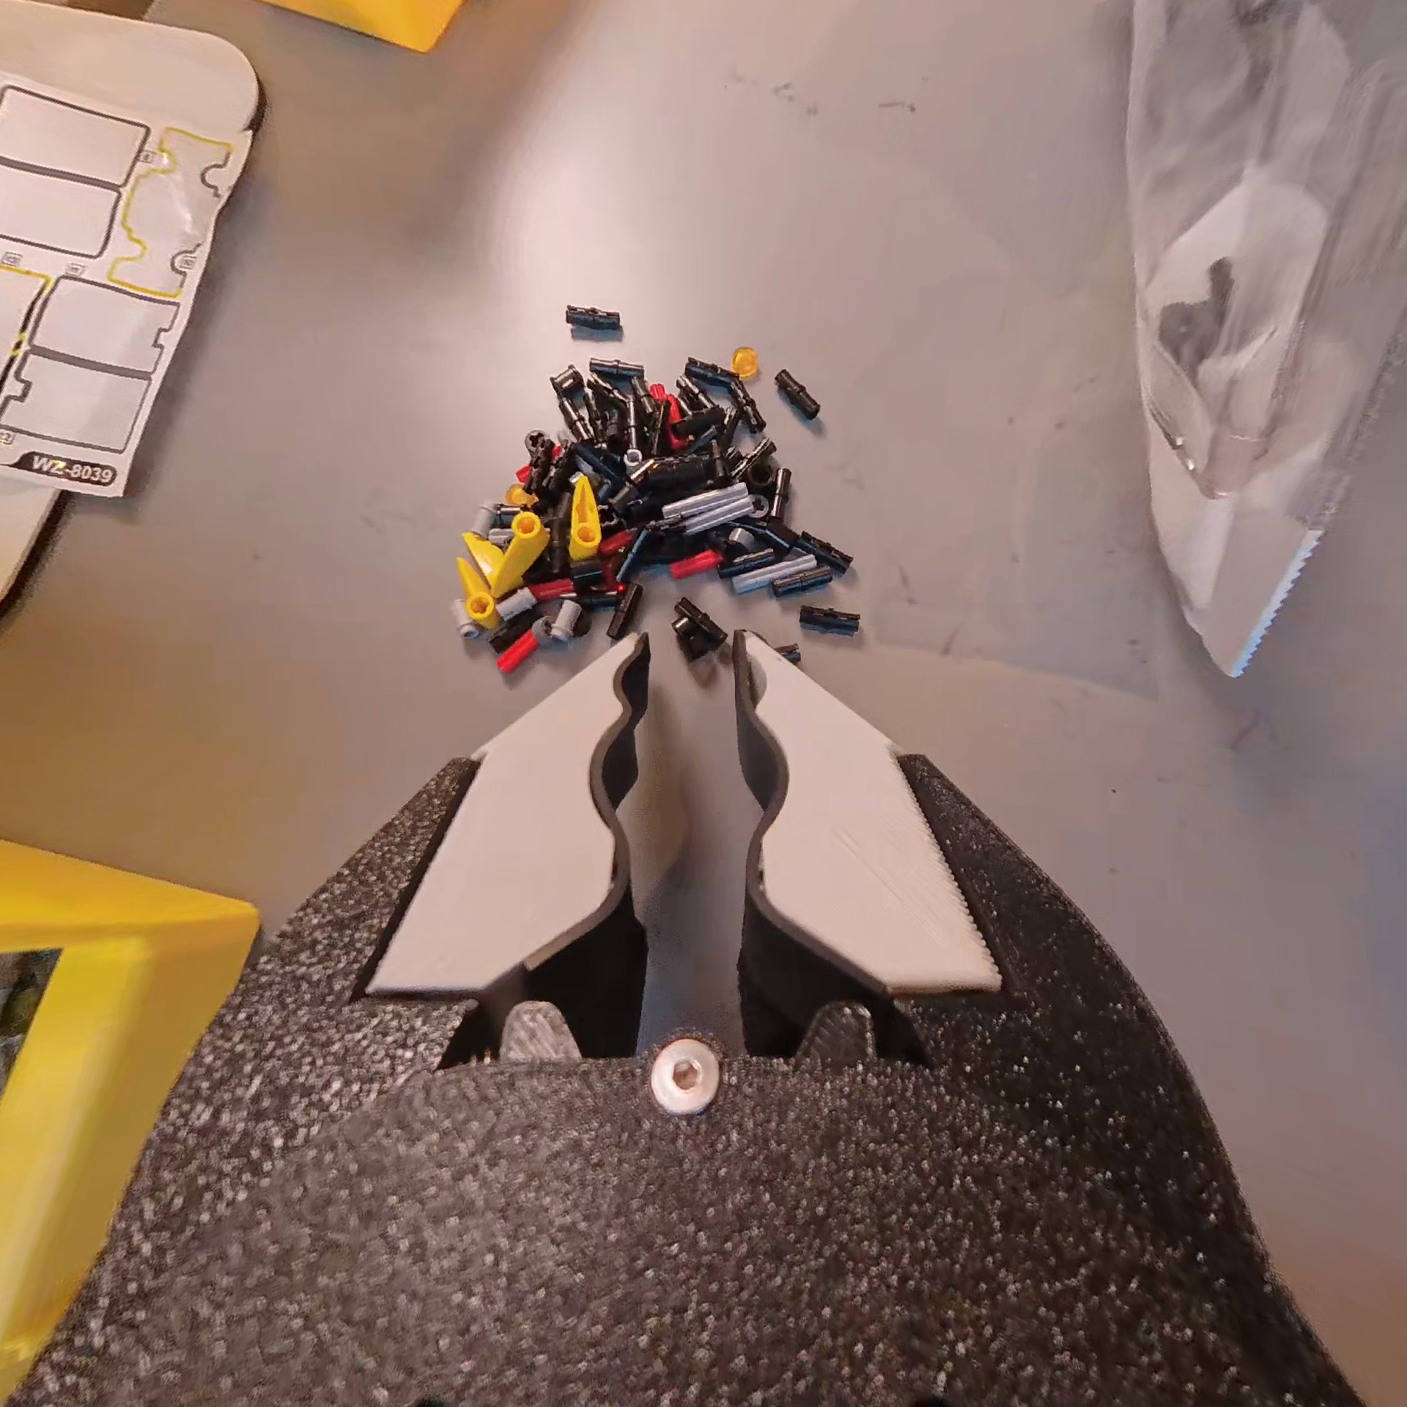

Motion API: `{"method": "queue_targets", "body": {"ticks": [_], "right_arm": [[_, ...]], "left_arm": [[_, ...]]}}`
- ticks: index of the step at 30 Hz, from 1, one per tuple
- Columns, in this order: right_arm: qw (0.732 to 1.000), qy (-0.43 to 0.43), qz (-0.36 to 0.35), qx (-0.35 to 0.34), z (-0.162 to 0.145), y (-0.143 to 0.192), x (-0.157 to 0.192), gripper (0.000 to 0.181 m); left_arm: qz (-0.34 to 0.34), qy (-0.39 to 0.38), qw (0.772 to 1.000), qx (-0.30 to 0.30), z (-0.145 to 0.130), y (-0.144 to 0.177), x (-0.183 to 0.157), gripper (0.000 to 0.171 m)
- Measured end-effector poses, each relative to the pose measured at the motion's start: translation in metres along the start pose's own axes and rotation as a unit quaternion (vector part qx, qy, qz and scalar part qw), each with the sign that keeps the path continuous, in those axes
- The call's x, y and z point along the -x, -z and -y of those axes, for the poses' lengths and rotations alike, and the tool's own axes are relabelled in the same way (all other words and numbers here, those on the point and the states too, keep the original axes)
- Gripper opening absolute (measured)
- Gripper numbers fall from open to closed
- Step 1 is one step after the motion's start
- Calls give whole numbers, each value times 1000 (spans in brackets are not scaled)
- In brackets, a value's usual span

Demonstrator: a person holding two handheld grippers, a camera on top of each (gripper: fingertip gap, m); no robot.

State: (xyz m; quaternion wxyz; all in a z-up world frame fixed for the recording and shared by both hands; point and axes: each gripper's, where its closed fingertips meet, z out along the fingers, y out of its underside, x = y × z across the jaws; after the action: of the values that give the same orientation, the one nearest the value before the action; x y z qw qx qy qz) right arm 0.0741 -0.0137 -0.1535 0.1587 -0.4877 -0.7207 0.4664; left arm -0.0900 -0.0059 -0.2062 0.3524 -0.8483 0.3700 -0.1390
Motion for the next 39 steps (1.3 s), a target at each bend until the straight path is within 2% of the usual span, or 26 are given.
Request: {"method": "queue_targets", "body": {"ticks": [7,12,15,19,21,24,27,30,32,34,36,39], "right_arm": [[1000,1,0,1,0,-1,0,1],[1000,2,0,2,1,-1,1,1],[1000,3,0,2,1,-1,1,1],[1000,2,1,2,1,-2,1,0],[1000,3,3,2,1,-4,2,1],[1000,6,5,4,1,-6,3,0],[1000,8,4,6,1,-5,3,0],[1000,9,3,6,1,-4,4,0],[1000,8,2,7,1,-3,3,0],[1000,8,0,7,1,-1,3,1],[1000,6,-2,5,0,0,2,1],[1000,4,-1,5,0,-1,2,1]], "left_arm": [[2,-6,1000,11,-2,-6,0,7],[0,-9,1000,-2,2,-1,-1,6],[-7,-11,998,-64,32,18,-7,6],[-50,-46,979,-191,107,54,-47,6],[-52,-66,977,-198,125,54,-65,6],[-53,-81,980,-176,130,40,-79,8],[-60,-74,981,-170,126,36,-79,16],[-36,-52,982,-180,119,45,-58,16],[6,-31,989,-143,94,46,-30,17],[29,-11,997,-71,54,36,-9,23],[15,1,1000,-21,22,23,-6,24],[-12,7,999,29,-4,6,-14,24]]}}
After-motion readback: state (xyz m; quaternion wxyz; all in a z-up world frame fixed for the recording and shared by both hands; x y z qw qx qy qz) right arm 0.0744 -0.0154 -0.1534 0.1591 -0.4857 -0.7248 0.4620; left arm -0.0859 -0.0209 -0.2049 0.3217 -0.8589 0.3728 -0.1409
